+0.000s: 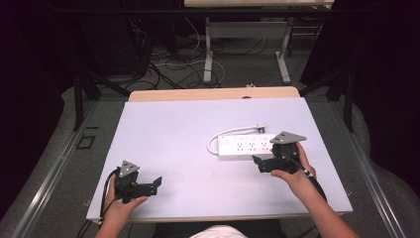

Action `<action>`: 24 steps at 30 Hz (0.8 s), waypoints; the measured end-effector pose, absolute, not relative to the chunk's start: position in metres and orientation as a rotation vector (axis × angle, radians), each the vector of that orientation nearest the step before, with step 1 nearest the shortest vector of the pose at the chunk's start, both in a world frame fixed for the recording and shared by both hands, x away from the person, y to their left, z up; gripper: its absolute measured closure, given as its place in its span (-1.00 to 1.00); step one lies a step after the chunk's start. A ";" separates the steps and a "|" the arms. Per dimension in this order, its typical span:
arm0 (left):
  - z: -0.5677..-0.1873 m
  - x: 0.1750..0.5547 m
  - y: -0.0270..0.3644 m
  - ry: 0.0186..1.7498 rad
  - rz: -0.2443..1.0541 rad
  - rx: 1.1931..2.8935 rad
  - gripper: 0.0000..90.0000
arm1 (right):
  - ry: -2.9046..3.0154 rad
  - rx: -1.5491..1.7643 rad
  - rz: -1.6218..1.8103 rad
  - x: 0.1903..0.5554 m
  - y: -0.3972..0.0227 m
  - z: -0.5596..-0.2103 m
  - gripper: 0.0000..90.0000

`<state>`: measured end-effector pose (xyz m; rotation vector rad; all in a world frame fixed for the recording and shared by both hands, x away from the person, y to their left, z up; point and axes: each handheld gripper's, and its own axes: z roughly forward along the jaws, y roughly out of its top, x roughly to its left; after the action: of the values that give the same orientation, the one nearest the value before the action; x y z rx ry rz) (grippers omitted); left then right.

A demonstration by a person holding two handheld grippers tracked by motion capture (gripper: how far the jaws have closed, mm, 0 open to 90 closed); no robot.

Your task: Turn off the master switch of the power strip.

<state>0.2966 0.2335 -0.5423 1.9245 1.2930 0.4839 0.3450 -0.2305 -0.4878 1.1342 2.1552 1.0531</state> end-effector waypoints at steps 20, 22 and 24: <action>-0.542 0.297 0.235 1.298 0.490 1.917 -0.99 | 2.057 1.252 1.043 0.319 -0.283 -0.507 -0.97; -0.541 0.297 0.235 1.301 0.485 1.914 -0.99 | 2.057 1.267 1.034 0.317 -0.288 -0.510 -0.97; -0.541 0.296 0.235 1.300 0.484 1.914 -0.99 | 2.046 1.263 1.033 0.316 -0.292 -0.513 -0.97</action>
<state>0.2964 0.2348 -0.5413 1.9144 1.3004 0.4842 0.3162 -0.2919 -0.5135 1.2631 2.0464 1.0327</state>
